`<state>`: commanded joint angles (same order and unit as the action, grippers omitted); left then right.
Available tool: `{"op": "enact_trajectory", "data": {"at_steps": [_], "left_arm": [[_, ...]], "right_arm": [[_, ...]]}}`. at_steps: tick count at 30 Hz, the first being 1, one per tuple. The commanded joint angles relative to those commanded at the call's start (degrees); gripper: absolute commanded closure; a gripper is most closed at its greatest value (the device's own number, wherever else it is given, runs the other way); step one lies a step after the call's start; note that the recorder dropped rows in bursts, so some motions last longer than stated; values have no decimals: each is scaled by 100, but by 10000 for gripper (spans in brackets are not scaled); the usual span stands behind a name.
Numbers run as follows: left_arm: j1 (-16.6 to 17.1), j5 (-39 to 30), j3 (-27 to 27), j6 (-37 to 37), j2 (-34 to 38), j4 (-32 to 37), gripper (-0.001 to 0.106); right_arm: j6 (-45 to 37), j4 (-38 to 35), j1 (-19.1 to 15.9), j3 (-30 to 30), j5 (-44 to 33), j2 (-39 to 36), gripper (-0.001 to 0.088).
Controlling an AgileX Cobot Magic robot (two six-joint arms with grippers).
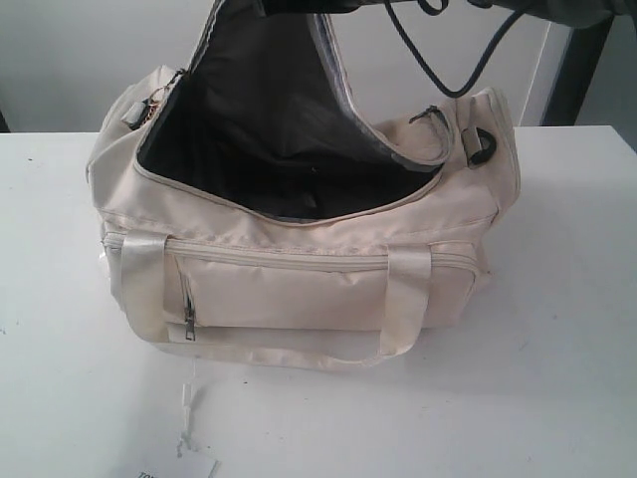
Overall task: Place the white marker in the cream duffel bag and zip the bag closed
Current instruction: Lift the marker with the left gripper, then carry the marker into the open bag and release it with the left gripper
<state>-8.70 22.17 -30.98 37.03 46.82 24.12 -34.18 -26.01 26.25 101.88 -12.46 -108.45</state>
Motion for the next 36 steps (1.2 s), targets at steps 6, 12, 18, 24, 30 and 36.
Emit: {"op": "enact_trajectory", "data": {"at_steps": [6,12,18,24,30,36], "left_arm": [[0,1425,0,80,113,161,1053],[0,2229,0,463,517,219,1053],[0,3580,-107,699,1224,421,1053],[-94,3970,-505,983,1891,708,1053],[-702,4060,-890,693,2561,708,1053],[-1155,3941,-1244,290,3181,630,1053]], "right_arm": [[0,0,0,0,0,0,868],[0,0,0,0,0,0,868],[0,0,0,0,13,0,868],[0,0,0,0,13,0,868],[0,0,0,0,13,0,868],[0,0,0,0,13,0,868]]}}
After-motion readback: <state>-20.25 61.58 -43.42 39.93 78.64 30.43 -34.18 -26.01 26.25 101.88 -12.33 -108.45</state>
